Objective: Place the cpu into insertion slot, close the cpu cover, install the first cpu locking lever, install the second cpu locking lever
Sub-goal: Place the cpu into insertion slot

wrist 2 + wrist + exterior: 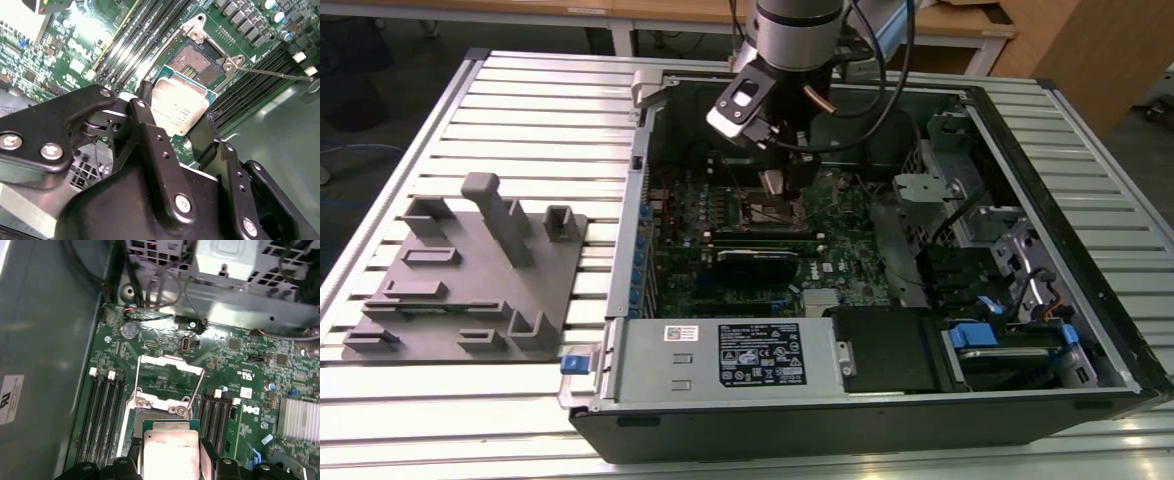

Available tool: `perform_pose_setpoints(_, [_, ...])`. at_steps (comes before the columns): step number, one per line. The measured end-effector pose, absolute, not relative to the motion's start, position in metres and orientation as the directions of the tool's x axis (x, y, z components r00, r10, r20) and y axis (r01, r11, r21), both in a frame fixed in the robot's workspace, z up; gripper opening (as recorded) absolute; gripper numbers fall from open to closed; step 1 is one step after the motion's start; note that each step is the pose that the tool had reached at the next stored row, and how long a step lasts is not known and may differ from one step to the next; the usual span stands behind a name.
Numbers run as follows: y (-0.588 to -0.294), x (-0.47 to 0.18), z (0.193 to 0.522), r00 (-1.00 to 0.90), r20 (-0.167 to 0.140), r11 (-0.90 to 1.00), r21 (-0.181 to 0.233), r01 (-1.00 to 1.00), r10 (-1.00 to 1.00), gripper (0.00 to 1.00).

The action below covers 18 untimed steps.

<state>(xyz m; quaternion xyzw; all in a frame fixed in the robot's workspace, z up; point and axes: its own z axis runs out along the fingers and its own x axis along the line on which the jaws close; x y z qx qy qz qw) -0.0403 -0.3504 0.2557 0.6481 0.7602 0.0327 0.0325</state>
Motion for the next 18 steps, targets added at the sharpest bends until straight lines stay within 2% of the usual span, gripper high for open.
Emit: perform_pose_setpoints(18, [-0.3504,-0.0403,0.2552,-0.04,-0.007,0.041,0.092,0.995,0.999,0.54])
